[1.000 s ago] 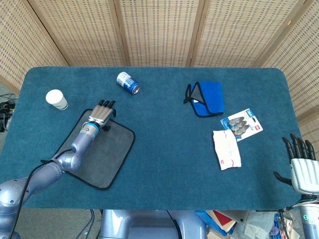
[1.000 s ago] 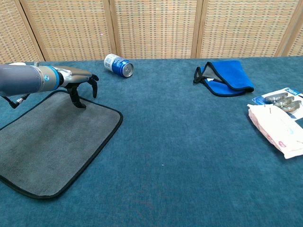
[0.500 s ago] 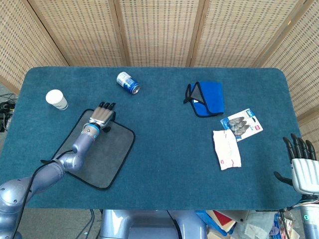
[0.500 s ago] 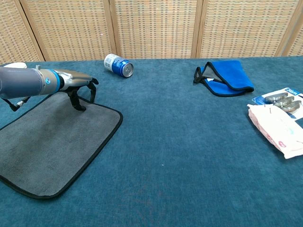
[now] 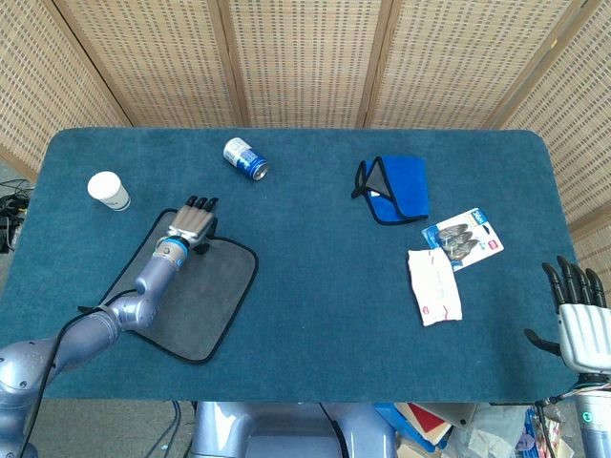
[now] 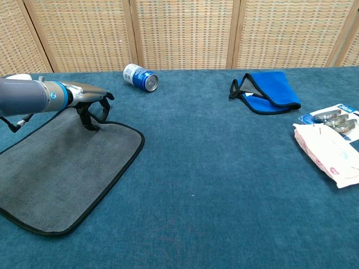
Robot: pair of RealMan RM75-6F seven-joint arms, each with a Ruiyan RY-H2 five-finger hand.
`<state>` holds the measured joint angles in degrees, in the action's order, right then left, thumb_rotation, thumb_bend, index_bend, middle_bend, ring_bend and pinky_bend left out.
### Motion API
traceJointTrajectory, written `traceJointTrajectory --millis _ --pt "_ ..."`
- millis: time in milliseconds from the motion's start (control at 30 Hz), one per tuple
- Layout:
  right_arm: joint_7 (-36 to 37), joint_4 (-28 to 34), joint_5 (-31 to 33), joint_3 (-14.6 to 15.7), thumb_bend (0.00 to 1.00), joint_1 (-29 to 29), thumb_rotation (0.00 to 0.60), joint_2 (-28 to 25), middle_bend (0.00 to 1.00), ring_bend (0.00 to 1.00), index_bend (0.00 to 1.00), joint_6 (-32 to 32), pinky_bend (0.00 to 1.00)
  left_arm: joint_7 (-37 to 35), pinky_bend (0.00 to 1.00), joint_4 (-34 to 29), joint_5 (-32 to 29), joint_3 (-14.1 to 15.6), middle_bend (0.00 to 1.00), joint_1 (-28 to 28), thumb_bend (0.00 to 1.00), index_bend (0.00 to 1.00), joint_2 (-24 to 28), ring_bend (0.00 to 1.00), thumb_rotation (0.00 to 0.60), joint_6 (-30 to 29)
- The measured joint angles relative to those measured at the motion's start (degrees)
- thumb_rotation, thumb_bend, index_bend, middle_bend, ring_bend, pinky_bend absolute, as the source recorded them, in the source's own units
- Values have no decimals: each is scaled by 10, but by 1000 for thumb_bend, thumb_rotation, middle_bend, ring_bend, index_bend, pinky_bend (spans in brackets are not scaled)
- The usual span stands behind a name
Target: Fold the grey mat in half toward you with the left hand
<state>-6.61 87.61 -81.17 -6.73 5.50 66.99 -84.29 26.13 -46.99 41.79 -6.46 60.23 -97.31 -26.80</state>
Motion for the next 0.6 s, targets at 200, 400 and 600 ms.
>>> traceJointTrajectory --millis 200,400,600 --pt "2 0 1 0 0 0 600 -1 0 0 0 1 0 -4 0 -2 0 3 0 0 434 575 -1 0 600 -7" --pt "3 1 -1 1 0 0 600 -1 0 0 0 0 0 -4 0 -8 0 6 0 -2 462 590 2 0 600 -15" --pt "4 2 -1 1 0 0 600 -2 0 0 0 0 0 -5 0 -20 3 9 0 -6 465 611 8 0 600 -24"
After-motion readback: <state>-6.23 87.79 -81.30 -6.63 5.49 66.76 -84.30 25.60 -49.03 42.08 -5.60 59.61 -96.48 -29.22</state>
